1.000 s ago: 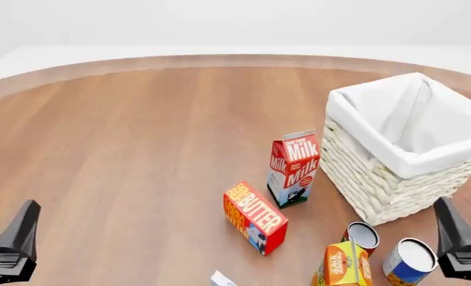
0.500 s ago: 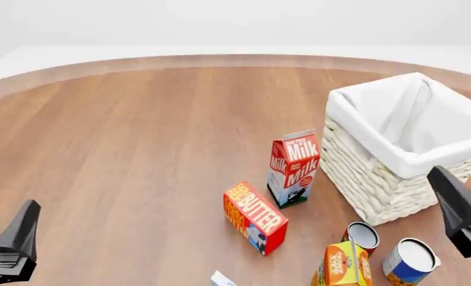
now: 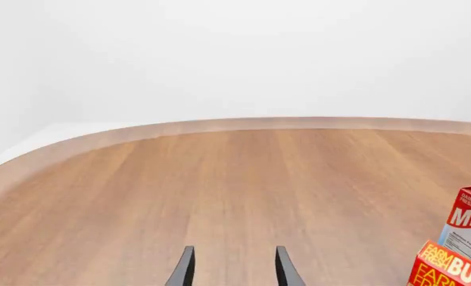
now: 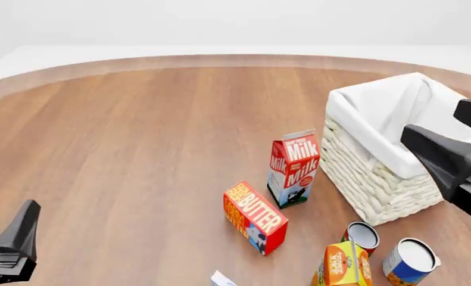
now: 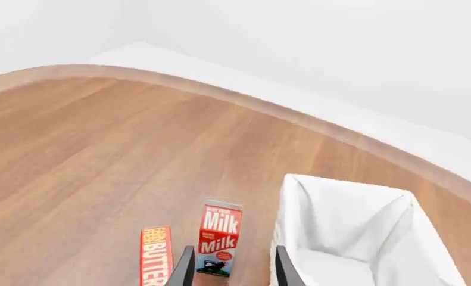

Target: Pick up the cream cheese box and the butter, and put them in the basket.

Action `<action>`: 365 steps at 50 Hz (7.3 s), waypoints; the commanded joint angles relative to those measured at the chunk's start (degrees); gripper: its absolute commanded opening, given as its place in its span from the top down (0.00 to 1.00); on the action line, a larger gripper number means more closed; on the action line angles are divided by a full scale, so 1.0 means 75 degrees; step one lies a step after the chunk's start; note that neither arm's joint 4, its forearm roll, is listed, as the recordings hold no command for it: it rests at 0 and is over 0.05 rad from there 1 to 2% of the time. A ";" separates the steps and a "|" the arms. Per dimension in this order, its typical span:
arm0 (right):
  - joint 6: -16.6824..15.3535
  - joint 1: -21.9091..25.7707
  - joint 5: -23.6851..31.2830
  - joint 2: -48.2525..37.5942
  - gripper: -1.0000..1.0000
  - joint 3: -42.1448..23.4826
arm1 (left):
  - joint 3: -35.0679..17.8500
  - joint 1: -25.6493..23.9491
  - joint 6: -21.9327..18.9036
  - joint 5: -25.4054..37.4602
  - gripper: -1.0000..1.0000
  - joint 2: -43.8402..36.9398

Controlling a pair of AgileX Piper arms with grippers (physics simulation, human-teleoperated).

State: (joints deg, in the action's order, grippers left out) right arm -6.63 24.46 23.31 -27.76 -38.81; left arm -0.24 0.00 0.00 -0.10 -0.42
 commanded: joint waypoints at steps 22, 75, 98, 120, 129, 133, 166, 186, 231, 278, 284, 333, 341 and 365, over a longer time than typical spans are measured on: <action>-0.1235 0.1526 0.1002 -0.2395 0.00 -0.1599 | 0.0000 0.0000 0.0000 0.0000 0.00 0.0000; 0.0205 0.2426 0.0181 -0.4541 0.00 -0.1480 | 0.0000 0.0000 0.0000 0.0000 0.00 0.0000; 0.0343 0.2265 -0.0492 -0.5224 0.00 -0.1073 | 0.0000 0.0000 0.0000 0.0000 0.00 0.0000; 0.0536 0.2228 -0.1036 -0.5770 0.00 -0.0518 | 0.0000 0.0000 0.0000 0.0000 0.00 0.0000; 0.0630 0.2258 -0.1273 -0.6054 0.00 -0.0381 | 0.0000 0.0000 0.0000 0.0000 0.00 0.0000; 0.0606 0.2246 -0.1251 -0.6113 0.00 -0.0427 | 0.0000 0.0000 0.0000 0.0000 0.00 0.0000; 0.0186 0.2293 -0.1387 -0.7499 0.00 -0.0785 | 0.0000 0.0000 0.0000 0.0000 0.00 0.0000; 0.0313 0.2300 -0.1651 -0.7969 0.00 -0.0668 | 0.0000 0.0000 0.0000 0.0000 0.00 0.0000; 0.0756 0.2368 -0.2413 -0.8333 0.00 0.0112 | 0.0000 0.0000 0.0000 0.0000 0.00 0.0000; 0.0610 0.2500 -0.1526 -0.7426 1.00 -0.0250 | 0.0000 0.0000 0.0000 0.0000 0.00 0.0000; 0.0530 0.2501 -0.1283 -0.7090 1.00 -0.0313 | 0.0000 0.0000 0.0000 0.0000 0.00 0.0000; 0.0305 0.2582 0.0769 -0.4703 1.00 -0.2478 | 0.0000 0.0000 0.0000 0.0000 0.00 0.0000; 0.0356 0.2229 0.0881 -0.4420 1.00 -0.2683 | 0.0000 0.0000 0.0000 0.0000 0.00 0.0000; 0.0887 0.0399 0.0909 -0.3865 1.00 -0.3458 | 0.0000 0.0000 0.0000 0.0000 0.00 0.0000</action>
State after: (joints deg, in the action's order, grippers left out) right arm -2.12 33.36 30.27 -58.76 -61.08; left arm -0.24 0.00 0.00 -0.10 -0.42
